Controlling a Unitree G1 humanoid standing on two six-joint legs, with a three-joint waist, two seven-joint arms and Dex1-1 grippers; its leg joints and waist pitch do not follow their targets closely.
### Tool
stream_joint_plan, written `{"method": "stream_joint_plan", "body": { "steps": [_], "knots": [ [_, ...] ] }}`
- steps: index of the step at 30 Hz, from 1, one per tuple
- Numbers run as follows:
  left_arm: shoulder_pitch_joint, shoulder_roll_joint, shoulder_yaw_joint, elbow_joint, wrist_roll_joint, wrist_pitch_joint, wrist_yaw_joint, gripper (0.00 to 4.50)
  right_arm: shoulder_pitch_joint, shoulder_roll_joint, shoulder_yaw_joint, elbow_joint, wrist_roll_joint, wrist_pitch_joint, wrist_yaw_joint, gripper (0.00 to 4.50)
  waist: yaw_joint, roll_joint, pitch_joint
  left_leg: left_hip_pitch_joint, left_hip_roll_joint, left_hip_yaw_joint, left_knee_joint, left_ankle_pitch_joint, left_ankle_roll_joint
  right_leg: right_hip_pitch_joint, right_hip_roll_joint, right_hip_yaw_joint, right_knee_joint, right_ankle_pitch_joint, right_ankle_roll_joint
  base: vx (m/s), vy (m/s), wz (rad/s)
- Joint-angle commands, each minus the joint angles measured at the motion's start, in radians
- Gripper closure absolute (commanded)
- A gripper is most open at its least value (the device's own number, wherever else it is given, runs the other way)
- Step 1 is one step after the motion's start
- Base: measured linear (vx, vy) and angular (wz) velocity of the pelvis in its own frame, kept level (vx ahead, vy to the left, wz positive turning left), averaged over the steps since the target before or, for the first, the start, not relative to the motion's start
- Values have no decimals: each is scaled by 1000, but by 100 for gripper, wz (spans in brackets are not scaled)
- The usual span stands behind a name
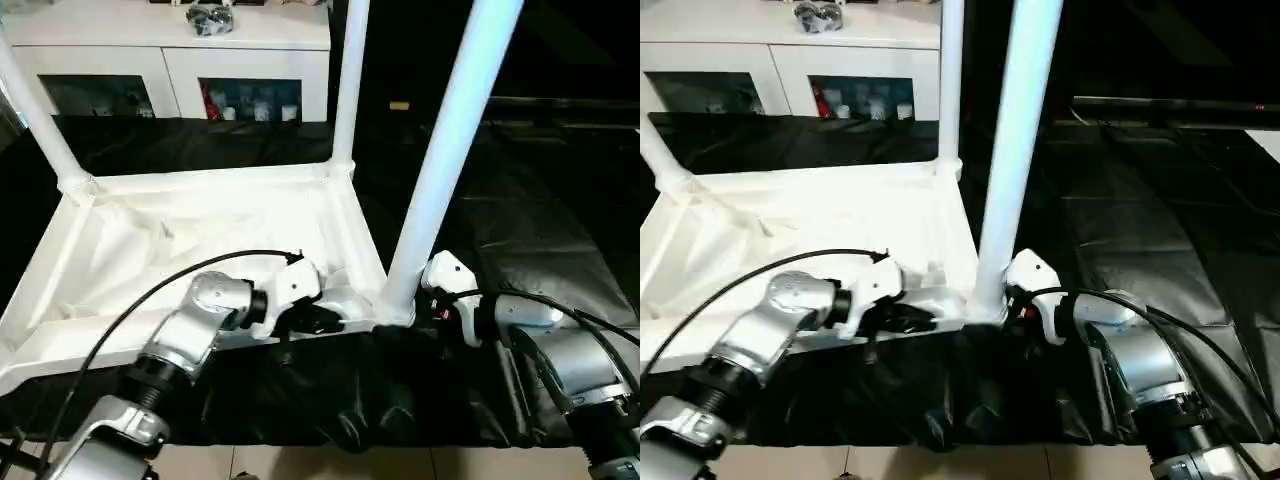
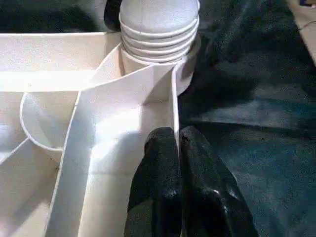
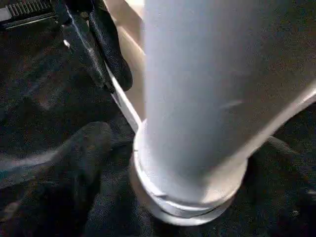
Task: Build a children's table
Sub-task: Rotate leg to tighten
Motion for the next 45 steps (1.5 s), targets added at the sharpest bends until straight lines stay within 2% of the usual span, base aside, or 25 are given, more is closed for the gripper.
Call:
{"method": "stream_joint_plan", "body": {
  "steps": [1,2,5,8,10,11,12,17,21,24,25,29,31,32,33,34,35,36,37,38,40,41,42,44,45],
  "knots": [
    [5,-9,-29,-24,-24,-7,-60,450,-15,0,9,-4,14,-3,18,51,3,-11,-63,15,41,-16,-62,-241,42,40,-48,30,-56,-241,-226,0,0,0],
    [4,-8,-31,-24,-24,-8,-66,450,-16,1,9,-1,14,-5,20,78,3,-11,-62,16,42,-16,-63,-249,39,39,-48,30,-57,-253,-225,0,0,0],
    [4,-5,-34,-21,-22,-12,-72,450,-14,3,17,2,18,-10,29,84,6,-4,-62,17,42,-17,-64,-264,29,39,-48,30,-58,-261,-223,0,0,0],
    [5,-4,-37,-20,-22,-14,-75,450,-11,5,20,3,17,-12,30,127,6,-8,-63,17,41,-17,-64,-266,25,41,-48,30,-57,-252,-224,0,0,0],
    [3,-5,-39,-18,-23,-13,-73,450,-9,7,22,3,19,-9,30,129,6,-8,-63,16,41,-17,-63,-257,26,41,-48,30,-56,-243,-226,0,0,0],
    [3,-7,-38,-19,-21,-11,-67,450,-7,12,22,6,17,-9,30,132,7,-16,-64,16,41,-17,-63,-245,31,42,-49,29,-54,-235,-227,0,0,0],
    [3,-8,-38,-19,-21,-10,-66,450,-7,12,22,7,16,-10,30,155,8,-14,-64,15,41,-17,-62,-240,35,42,-50,30,-53,-234,-229,0,0,0],
    [-2,-38,-17,1,2,13,25,450,5,68,12,19,16,7,-40,175,6,-15,-61,16,41,-16,-63,-251,29,38,-49,31,-58,-270,-219,0,0,0],
    [-20,-120,2,19,30,72,189,450,-5,196,-25,85,-37,32,-294,179,-7,-16,-55,18,35,-20,-67,-303,-5,33,-52,29,-72,-394,-184,0,0,0],
    [-46,-216,26,54,57,129,369,450,-33,316,-55,168,-60,46,-485,180,-21,-12,-54,23,32,-26,-70,-352,-29,27,-51,26,-84,-478,-148,0,0,0],
    [-46,-234,24,53,53,136,378,450,-44,345,-58,187,-66,29,-524,180,-22,-8,-55,24,31,-28,-70,-357,-32,27,-51,25,-84,-487,-143,0,0,0],
    [-44,-273,6,49,56,136,380,450,-71,416,-49,204,-74,6,-568,180,-30,-9,-55,21,29,-30,-73,-386,-20,26,-49,23,-93,-500,-122,0,0,0],
    [-42,-274,2,42,62,136,374,450,-68,429,-60,191,-55,3,-550,180,-32,-5,-54,21,30,-31,-74,-395,-15,25,-49,24,-94,-501,-120,0,0,0],
    [-44,-265,-6,38,68,123,356,450,-67,426,-71,178,-40,5,-531,124,-33,-5,-55,22,30,-31,-74,-397,-14,25,-48,24,-94,-495,-120,0,0,0],
    [-44,-264,-7,38,69,122,355,450,-67,426,-72,178,-39,5,-531,110,-33,-5,-55,21,31,-31,-75,-396,-13,25,-48,24,-94,-486,-122,0,0,0],
    [-44,-256,-9,38,72,108,343,450,-66,418,-78,173,-32,8,-516,110,-33,-6,-56,20,31,-30,-74,-392,-13,26,-48,25,-92,-476,-124,0,0,0],
    [-41,-246,-10,33,70,102,332,450,-66,404,-84,168,-27,9,-505,110,-33,3,-56,20,31,-30,-75,-394,-13,26,-47,26,-92,-455,-131,0,0,0],
    [-36,-235,-9,27,65,95,322,450,-64,384,-90,162,-22,12,-491,104,-33,-5,-58,19,32,-29,-75,-386,-11,27,-46,26,-89,-429,-140,0,0,0],
    [-35,-233,-9,25,64,93,319,450,-64,380,-91,160,-22,13,-488,74,-30,-4,-58,19,32,-29,-74,-379,-9,29,-47,27,-86,-416,-145,0,0,0],
    [-31,-223,-10,19,58,85,303,450,-63,360,-93,154,-19,18,-468,66,-30,-2,-58,18,33,-28,-74,-368,-5,30,-47,28,-82,-385,-157,0,0,0],
    [-17,-192,-10,-5,39,73,249,450,-57,297,-90,127,-15,33,-394,64,-26,-9,-61,14,34,-24,-71,-329,13,35,-47,29,-76,-331,-173,0,0,0],
    [-12,-182,-10,-14,32,68,227,450,-55,275,-86,118,-16,35,-365,38,-24,-11,-62,14,35,-23,-69,-315,19,37,-48,29,-73,-315,-178,0,0,0],
    [-7,-170,-9,-23,26,67,207,450,-53,252,-79,109,-16,39,-335,38,-20,-9,-63,15,36,-21,-67,-291,27,36,-49,31,-71,-293,-189,0,0,0],
    [6,-135,-6,-42,7,49,143,450,-48,187,-56,86,-14,40,-243,15,-11,-10,-65,12,36,-20,-64,-247,43,44,-50,30,-62,-250,-198,0,0,0],
    [12,-121,-4,-48,2,46,119,450,-45,163,-47,76,-14,36,-209,9,-9,-7,-65,12,36,-18,-62,-238,47,43,-49,30,-61,-238,-201,0,0,0]
  ]
}}
